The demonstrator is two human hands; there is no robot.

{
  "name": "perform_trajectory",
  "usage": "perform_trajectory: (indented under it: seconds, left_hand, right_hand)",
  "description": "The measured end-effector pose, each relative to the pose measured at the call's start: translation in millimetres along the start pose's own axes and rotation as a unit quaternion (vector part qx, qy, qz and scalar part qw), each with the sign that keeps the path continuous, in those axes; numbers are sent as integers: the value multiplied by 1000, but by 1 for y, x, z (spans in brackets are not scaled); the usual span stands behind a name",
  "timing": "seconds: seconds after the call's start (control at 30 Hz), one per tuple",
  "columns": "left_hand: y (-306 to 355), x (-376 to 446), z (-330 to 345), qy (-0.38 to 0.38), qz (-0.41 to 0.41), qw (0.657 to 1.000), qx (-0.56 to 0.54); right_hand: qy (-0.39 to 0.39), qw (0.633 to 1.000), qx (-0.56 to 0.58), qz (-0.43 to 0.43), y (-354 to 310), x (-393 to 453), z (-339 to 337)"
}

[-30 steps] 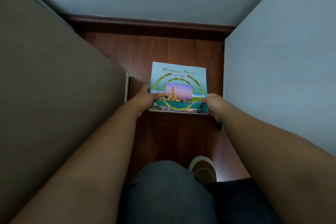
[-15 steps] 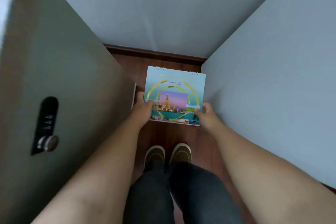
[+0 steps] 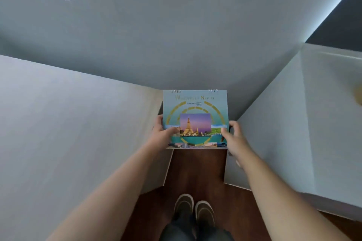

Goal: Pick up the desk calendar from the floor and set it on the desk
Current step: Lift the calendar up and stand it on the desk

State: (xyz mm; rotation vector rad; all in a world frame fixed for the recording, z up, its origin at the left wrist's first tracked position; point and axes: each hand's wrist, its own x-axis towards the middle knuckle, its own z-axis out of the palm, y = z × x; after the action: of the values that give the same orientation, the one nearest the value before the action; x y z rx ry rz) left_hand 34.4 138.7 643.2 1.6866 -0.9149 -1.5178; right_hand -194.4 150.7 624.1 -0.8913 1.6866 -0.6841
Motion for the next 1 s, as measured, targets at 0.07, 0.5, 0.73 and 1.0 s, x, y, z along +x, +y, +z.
perform_trajectory:
  seconds: [0.07,0.5,0.73,1.0]
  left_hand:
    - [20,-19,-19,20,14,999,-37]
    - [55,-197,-153,222,127,944,-208]
    - [7,-298,-245,367,108,889,-251]
    - [-52,-384,-367,478,73,849,-213]
  right_hand:
    - [-11,999,-10,-36,-31,-10,5]
    - [-239,948,-91,-187,-160,-110,112]
    - [-358,897,-145,-214,-182,-204,243]
    - [-450,828,-214,-257,-187,-300,401]
